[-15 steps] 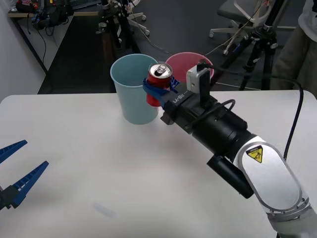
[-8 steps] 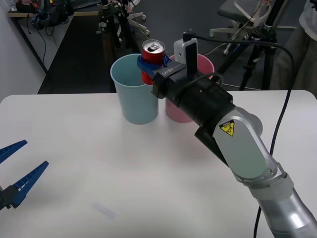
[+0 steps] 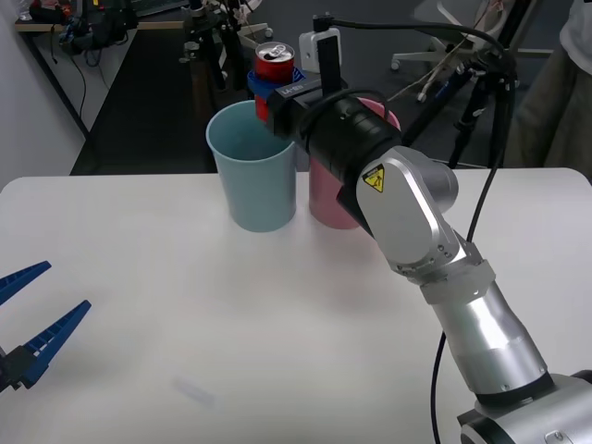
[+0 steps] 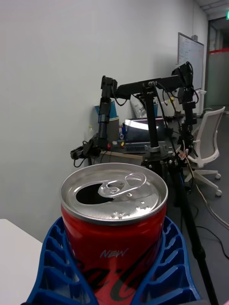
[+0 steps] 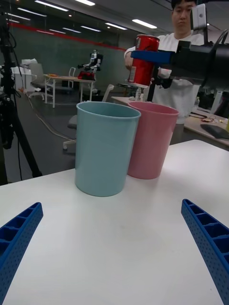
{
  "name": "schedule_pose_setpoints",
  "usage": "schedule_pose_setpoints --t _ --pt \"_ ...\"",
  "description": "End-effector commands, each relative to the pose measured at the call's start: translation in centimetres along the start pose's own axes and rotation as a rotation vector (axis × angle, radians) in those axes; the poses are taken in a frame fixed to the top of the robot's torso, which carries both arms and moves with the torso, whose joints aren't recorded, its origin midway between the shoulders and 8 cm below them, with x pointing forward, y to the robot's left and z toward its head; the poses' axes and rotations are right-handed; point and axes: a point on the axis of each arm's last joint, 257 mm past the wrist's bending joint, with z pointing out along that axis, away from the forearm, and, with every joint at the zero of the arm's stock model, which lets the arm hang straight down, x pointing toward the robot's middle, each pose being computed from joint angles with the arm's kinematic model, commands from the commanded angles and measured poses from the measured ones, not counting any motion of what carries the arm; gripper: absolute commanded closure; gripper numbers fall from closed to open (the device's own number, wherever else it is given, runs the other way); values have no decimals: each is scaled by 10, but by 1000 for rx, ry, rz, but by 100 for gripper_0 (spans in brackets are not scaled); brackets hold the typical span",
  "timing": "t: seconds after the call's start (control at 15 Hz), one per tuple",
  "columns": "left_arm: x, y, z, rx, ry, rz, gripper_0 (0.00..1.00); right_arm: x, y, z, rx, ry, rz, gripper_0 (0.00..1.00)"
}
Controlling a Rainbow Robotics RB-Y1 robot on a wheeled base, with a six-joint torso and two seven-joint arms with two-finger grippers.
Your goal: Grasp the object on the table and drop it into the matching bin: aluminum can to the light blue bin, PET bottle to the pink bin.
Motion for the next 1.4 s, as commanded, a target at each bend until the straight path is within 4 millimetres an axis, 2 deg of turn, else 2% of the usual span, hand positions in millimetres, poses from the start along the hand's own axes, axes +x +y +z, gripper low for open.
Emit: schedule_pose_setpoints --t 0.07,0.6,1.13,1.2,1.27,1.33,1.4 --pt "0 0 0 0 0 0 0 2 -2 18 8 9 0 100" --pt "0 0 0 0 0 0 0 12 -6 50 25 47 -24 100" --pt "0 0 0 0 0 0 0 13 -5 53 25 52 -24 100" --pt "0 0 0 0 0 0 0 13 -5 53 25 52 -24 95" --pt "0 0 0 0 0 0 0 13 -6 53 25 51 -18 27" --pt "0 0 0 0 0 0 0 13 -4 53 22 50 -9 0" --pt "0 0 0 0 0 0 0 12 -3 53 20 49 -4 0"
